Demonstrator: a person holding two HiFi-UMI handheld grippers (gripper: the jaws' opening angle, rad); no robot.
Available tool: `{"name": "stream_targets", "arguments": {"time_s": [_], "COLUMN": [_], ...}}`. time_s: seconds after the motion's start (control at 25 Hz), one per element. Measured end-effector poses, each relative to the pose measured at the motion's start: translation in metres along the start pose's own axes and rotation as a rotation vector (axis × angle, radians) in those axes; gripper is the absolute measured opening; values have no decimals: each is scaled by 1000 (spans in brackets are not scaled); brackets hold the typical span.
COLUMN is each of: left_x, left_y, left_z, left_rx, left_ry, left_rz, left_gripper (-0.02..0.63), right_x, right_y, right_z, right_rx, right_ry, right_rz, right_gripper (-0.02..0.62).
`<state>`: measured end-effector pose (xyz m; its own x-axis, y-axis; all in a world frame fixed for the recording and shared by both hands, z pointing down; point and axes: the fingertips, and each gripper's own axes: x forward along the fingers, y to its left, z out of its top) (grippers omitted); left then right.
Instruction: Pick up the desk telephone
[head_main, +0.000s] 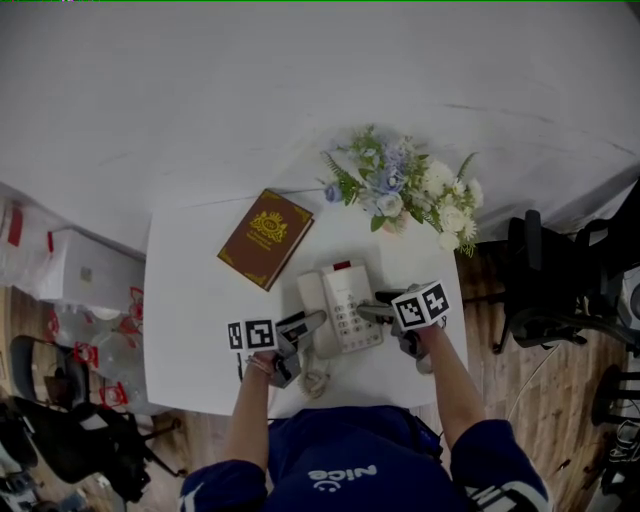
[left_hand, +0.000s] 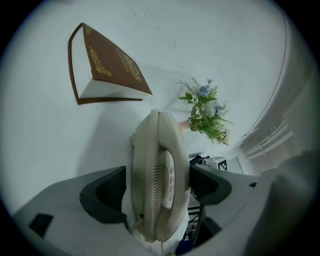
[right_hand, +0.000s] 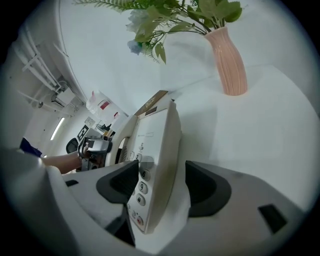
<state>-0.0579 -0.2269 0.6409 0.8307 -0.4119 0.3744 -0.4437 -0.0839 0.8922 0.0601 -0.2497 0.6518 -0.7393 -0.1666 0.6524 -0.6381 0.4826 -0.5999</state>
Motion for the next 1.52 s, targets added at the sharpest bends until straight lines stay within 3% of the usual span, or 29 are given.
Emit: {"name": "stream_targets", "arguments": {"time_s": [0.24,0.4,1.12,1.52], "left_x": [9,7,4,-10], "left_y": [-5,-3,0,-7], "left_z": [-3,-2,-4,-10], "left_rx": [-16,-26,-42,-13], "left_ry": [25,8,-36,-28], "left_rz": [-56,-71,-58,-50], "left_gripper": [393,391,387,387], "right_x": [5,8,7,6], "right_y": [1,6,6,20], "right_z": [-2,-2,-3,-14], "right_rx": [65,124,157,189], "right_ry": [-2,-2,-26,-53], "right_rz": [72,143,143,148], "right_gripper": [297,256,245,245]}}
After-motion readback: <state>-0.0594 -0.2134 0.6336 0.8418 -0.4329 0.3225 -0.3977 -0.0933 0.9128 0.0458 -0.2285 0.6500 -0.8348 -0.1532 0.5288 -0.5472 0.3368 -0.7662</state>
